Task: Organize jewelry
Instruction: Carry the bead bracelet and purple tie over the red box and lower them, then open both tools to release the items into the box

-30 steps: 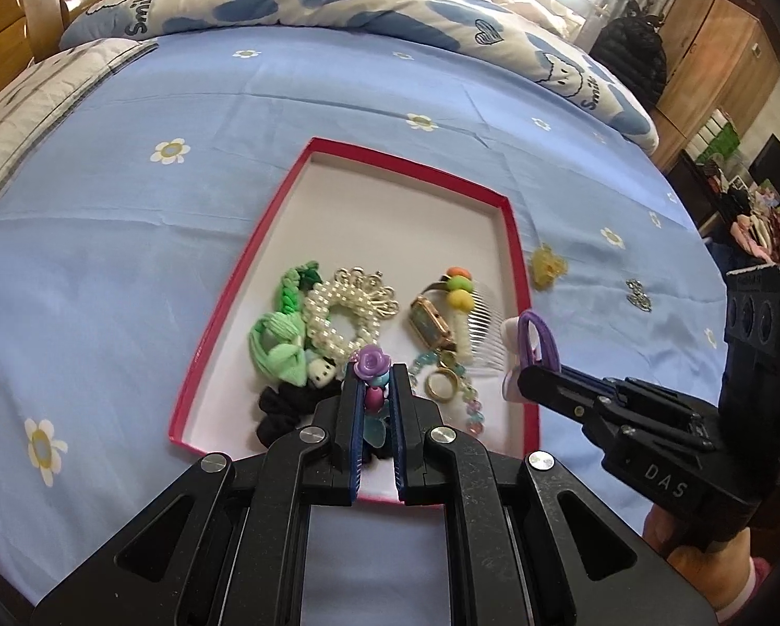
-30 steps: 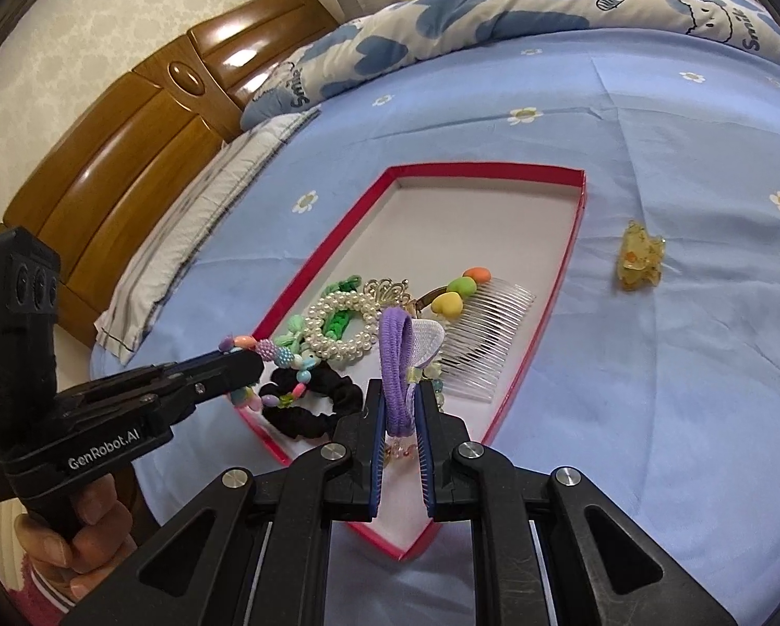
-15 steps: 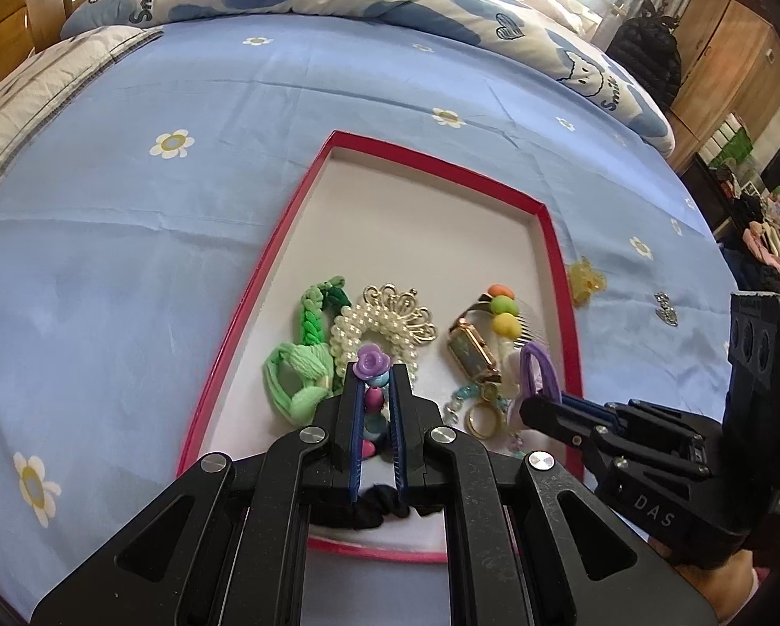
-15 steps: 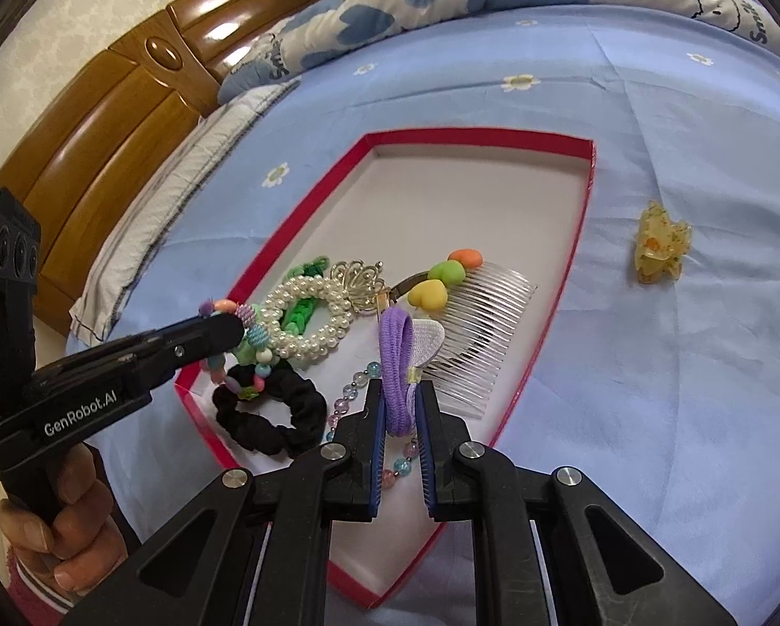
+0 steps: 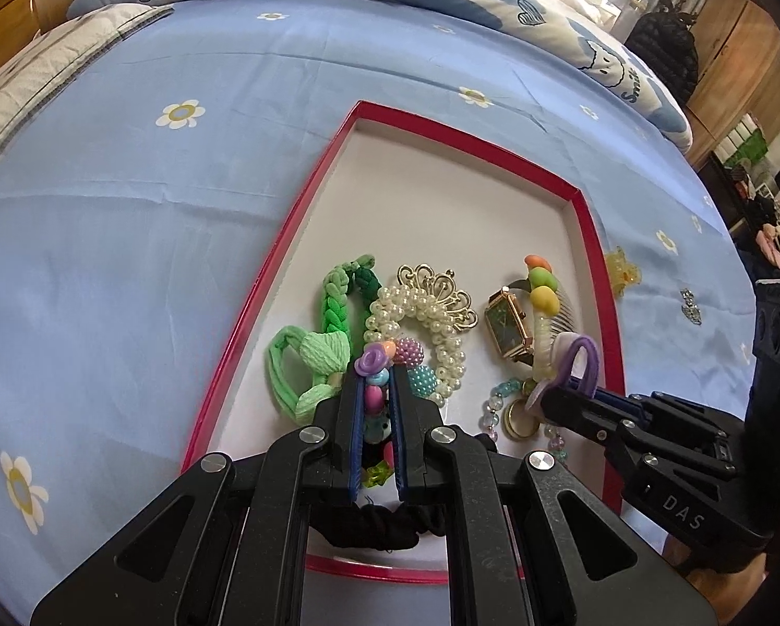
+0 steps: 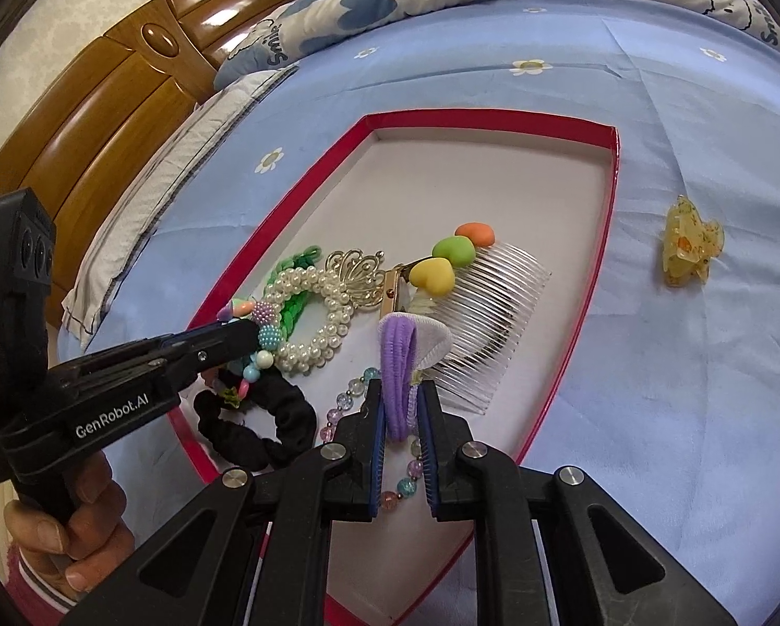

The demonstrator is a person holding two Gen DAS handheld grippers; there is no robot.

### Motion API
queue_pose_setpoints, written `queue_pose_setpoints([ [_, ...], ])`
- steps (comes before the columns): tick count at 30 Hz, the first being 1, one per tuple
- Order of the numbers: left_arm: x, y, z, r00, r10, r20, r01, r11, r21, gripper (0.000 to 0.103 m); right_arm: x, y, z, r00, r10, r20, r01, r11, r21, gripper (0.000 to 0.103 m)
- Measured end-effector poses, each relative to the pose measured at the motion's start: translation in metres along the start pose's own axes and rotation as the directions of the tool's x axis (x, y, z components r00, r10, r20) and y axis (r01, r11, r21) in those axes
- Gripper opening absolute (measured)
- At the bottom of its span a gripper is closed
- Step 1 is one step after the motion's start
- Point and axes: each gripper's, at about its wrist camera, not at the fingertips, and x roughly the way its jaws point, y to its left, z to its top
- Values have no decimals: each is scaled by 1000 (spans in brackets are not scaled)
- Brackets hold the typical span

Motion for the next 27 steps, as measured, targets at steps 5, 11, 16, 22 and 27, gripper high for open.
queue_pose_setpoints([
  [5, 0, -1, 0, 1000, 4, -2, -4, 1000, 8, 8, -2, 2, -2, 1000, 7, 0, -7, 1000, -3, 16],
  [11, -3, -5, -3, 1000, 18, 1, -18, 999, 32, 8, -3, 2, -2, 1000, 12, -1, -12, 1000, 2, 17],
  [16, -4, -6, -4, 1000, 15, -3, -15, 999, 37, 9, -7, 2, -4, 1000, 19, 6, -19, 1000, 8, 29],
  [22, -7, -5, -8, 1000, 18, -2, -18, 1000, 26, 20, -12, 2, -5, 1000, 24, 15, -24, 1000, 5, 31],
  [27, -10, -4, -11, 1000, 9, 3, -9, 1000, 19, 35, -15, 2, -6, 999, 31, 22, -32, 999, 5, 37],
])
